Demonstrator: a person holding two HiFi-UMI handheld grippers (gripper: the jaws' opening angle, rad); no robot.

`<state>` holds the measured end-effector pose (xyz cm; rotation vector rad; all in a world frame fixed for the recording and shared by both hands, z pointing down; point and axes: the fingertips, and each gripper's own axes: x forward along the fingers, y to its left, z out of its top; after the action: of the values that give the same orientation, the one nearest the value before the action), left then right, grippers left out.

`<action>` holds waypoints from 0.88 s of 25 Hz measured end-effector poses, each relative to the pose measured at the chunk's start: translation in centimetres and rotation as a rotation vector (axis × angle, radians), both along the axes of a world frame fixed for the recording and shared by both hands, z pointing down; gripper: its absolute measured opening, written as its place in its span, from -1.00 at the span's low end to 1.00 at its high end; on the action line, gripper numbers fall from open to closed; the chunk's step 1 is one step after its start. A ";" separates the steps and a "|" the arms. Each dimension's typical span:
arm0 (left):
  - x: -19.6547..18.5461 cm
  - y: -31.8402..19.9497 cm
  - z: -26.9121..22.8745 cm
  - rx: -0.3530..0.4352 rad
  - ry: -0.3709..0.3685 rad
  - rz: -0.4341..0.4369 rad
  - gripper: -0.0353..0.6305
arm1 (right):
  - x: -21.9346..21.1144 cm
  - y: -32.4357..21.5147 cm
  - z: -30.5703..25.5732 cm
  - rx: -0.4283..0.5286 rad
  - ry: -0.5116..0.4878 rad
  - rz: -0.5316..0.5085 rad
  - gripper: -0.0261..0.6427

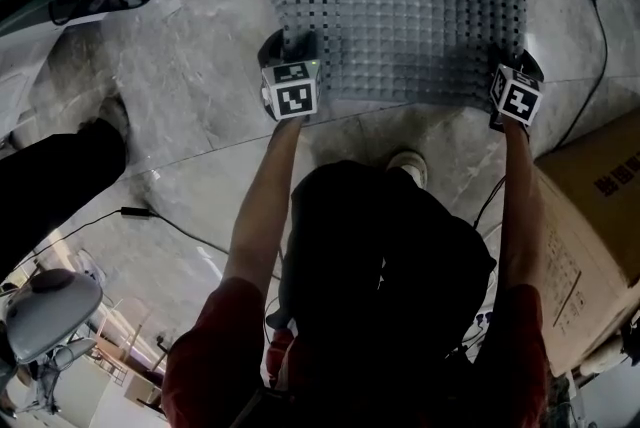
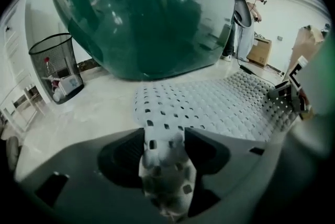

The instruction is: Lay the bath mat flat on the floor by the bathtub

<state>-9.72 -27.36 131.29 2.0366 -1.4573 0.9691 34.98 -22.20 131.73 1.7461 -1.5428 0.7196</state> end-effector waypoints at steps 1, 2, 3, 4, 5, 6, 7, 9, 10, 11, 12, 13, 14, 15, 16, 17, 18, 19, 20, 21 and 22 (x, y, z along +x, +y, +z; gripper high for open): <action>-0.2 0.1 0.3 -0.005 -0.008 0.004 -0.20 | 0.0 0.0 0.0 0.002 0.005 0.000 -0.02; -0.3 0.2 0.6 -0.007 -0.014 0.008 -0.16 | 0.0 0.0 0.0 0.005 0.008 0.004 -0.01; -0.4 0.3 0.8 -0.005 -0.017 0.012 -0.14 | 0.0 0.0 -0.1 0.011 0.010 0.009 0.02; -0.4 0.3 0.9 -0.002 -0.019 0.016 -0.12 | -0.1 -0.1 -0.3 0.019 0.016 0.012 0.04; -0.5 0.4 0.9 0.002 -0.020 0.015 -0.10 | -0.3 -0.1 -0.6 0.026 0.023 0.010 0.05; -0.6 0.4 1.1 0.006 -0.020 0.011 -0.08 | -0.6 -0.2 -0.8 0.031 0.030 0.003 0.07; -0.6 0.4 1.1 0.008 -0.019 0.008 -0.06 | -0.8 -0.3 -1.0 0.038 0.034 -0.004 0.09; -0.2 0.4 0.9 0.010 -0.008 0.008 -0.03 | -1.2 -0.4 -1.4 0.055 0.034 -0.007 0.12; 0.0 0.5 0.6 0.010 0.001 0.007 -0.01 | -1.4 -0.4 -1.7 0.066 0.030 -0.004 0.13; 0.2 0.5 0.3 0.013 0.009 0.004 0.00 | -1.6 -0.4 -2.0 0.077 0.024 -0.001 0.13; 0.3 0.5 0.0 0.019 0.015 0.000 0.01 | -1.8 -0.4 -2.2 0.087 0.018 0.001 0.14; 0.4 0.5 -0.4 0.026 0.018 -0.002 0.01 | -2.0 -0.3 -2.4 0.096 0.011 0.003 0.14; 0.5 0.6 -0.7 0.033 0.020 -0.001 0.01 | -2.3 -0.3 -2.7 0.104 0.003 0.004 0.14; 0.7 0.6 -1.0 0.038 0.023 0.004 0.01 | -2.6 -0.2 -2.9 0.112 -0.006 0.004 0.14; 0.9 0.7 -1.3 0.041 0.029 0.009 0.01 | -3.0 -0.2 -3.3 0.121 -0.015 0.006 0.14; 1.2 0.7 -1.6 0.043 0.038 0.014 0.01 | -3.4 -0.2 -3.7 0.131 -0.025 0.007 0.14; 1.5 0.8 -2.0 0.046 0.048 0.020 0.01 | -3.9 -0.1 -4.1 0.142 -0.035 0.009 0.14; 1.8 0.8 -2.6 0.051 0.056 0.025 0.02 | -4.4 -0.1 -4.7 0.155 -0.045 0.010 0.14; 2.2 0.8 -3.2 0.057 0.065 0.030 0.02 | -4.9 -0.1 -5.4 0.167 -0.056 0.010 0.14; 2.5 0.8 -4.0 0.064 0.074 0.035 0.02 | -5.5 0.0 -6.2 0.177 -0.066 0.009 0.14; 2.8 0.7 -4.9 0.070 0.083 0.039 0.02 | -6.0 0.0 -7.0 0.187 -0.075 0.005 0.14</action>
<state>-6.90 -26.62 126.40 2.1361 -1.4317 0.8489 28.96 -22.15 124.70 1.8778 -1.7042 0.6684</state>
